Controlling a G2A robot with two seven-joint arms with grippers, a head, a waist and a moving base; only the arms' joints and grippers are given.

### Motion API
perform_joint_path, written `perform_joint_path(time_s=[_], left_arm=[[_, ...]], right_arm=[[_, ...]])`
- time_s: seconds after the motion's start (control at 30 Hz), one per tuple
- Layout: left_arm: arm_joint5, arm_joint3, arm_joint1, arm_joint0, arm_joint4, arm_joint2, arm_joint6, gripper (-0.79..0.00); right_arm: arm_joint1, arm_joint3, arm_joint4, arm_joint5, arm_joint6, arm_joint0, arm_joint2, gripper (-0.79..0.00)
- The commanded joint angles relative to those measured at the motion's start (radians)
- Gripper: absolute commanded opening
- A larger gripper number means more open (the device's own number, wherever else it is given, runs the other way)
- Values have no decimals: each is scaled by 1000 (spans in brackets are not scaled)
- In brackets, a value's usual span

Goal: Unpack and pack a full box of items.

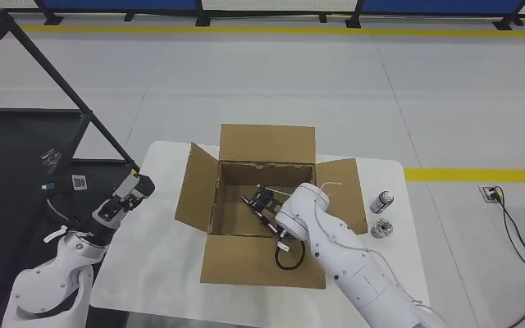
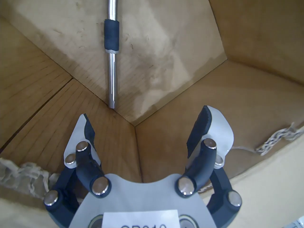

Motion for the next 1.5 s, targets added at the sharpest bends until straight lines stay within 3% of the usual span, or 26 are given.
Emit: perform_joint_path(time_s=[0.0,0.17,0.33,0.73,1.0,1.1,1.13,1.33,1.47], left_arm=[[-2,-4,1,1,1,3,1,0],[-6,-9,3,11,0,3,6,0],[-13,-11,5,26,-8,-4,12,0],[-22,-3,12,49,-37,-36,20,0],[-19,17,19,42,-55,-53,7,0],[-18,24,21,36,-59,-56,0,0],[-18,27,22,35,-60,-56,-2,0],[-14,37,26,27,-66,-56,-6,0],[-15,42,28,23,-71,-54,-8,0]], right_arm=[[7,-49,-11,-9,16,-26,9,0],[15,-126,-19,-31,29,-74,17,0],[6,-105,2,88,-20,-70,34,0],[-99,266,180,298,-261,87,-77,0],[-171,506,280,344,-397,161,-125,0],[-193,573,304,348,-436,181,-136,-252],[-199,591,309,347,-444,186,-140,-286],[-235,681,336,335,-458,217,-157,-394],[-253,730,347,330,-472,234,-162,-416]])
